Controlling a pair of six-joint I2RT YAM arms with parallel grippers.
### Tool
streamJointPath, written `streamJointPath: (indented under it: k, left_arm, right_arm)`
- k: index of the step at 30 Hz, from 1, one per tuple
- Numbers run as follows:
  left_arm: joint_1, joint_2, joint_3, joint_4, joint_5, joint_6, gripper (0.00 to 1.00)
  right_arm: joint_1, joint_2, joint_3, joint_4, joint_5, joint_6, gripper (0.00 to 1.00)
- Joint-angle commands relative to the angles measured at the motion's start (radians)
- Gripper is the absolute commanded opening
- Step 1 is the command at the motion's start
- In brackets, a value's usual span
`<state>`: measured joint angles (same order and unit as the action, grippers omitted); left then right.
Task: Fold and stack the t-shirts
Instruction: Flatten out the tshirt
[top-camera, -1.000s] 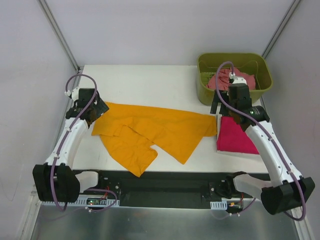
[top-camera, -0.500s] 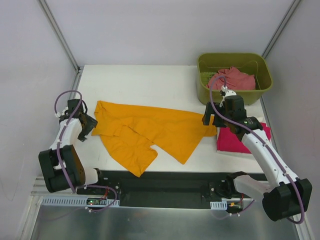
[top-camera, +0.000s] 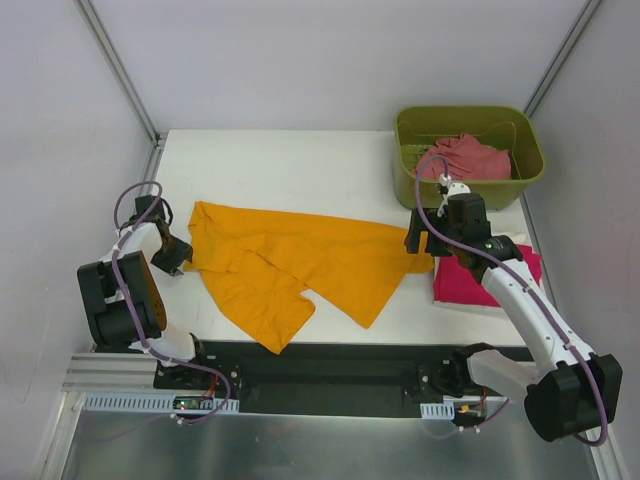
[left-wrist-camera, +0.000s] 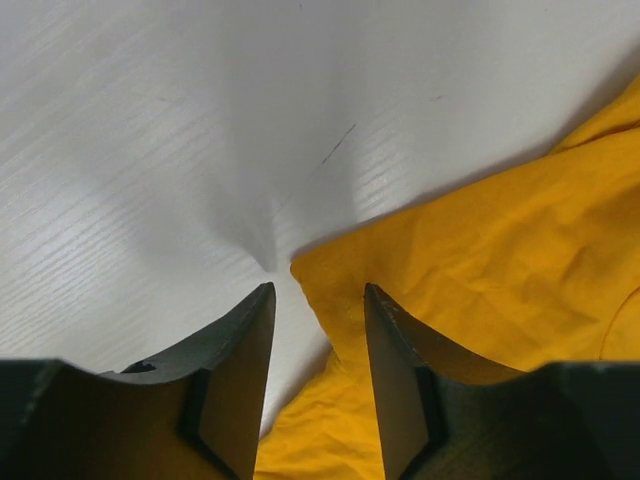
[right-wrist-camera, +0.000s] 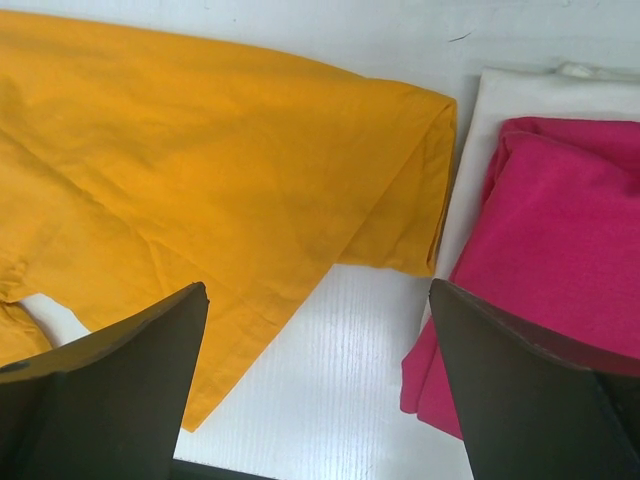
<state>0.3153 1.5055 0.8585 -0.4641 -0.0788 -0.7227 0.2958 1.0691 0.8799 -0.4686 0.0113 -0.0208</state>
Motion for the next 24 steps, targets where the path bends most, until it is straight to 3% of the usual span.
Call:
streamJointPath:
  k: [1,6,8,10,11,17,20,24]
  left_arm:
    - [0.004,0.05,0.034,0.008,-0.004,-0.014,0.38]
    - [0.002,0.088,0.028,0.027,0.024,-0.017,0.33]
    - [0.004,0.102,0.019,0.044,0.046,-0.015,0.26]
    - [0.002,0.124,0.013,0.056,0.057,-0.014,0.13]
    - [0.002,0.131,0.016,0.062,0.066,-0.012,0.0]
    - [0.004,0.092,0.013,0.085,0.077,0.025,0.0]
    - [0.004,-0.002,-0.003,0.09,0.077,0.032,0.0]
    - [0.004,-0.16,-0.033,0.091,0.077,0.019,0.0]
  right_arm:
    - [-0.006,-0.028,-0.002,0.018,0.038,-0.021,0.97]
    - [-0.007,-0.003,0.007,0.008,0.041,-0.021,0.97]
    - [-0.007,0.003,0.011,0.007,0.039,-0.021,0.97]
    - [-0.007,0.005,0.013,0.005,0.039,-0.022,0.97]
    - [-0.007,0.003,0.013,0.004,0.042,-0.021,0.97]
    - [-0.007,-0.009,0.016,0.005,0.0,-0.042,0.97]
    - [0.005,-0.017,0.014,0.007,-0.066,-0.05,0.97]
    - [0.115,0.002,0.025,-0.051,-0.045,-0.042,0.97]
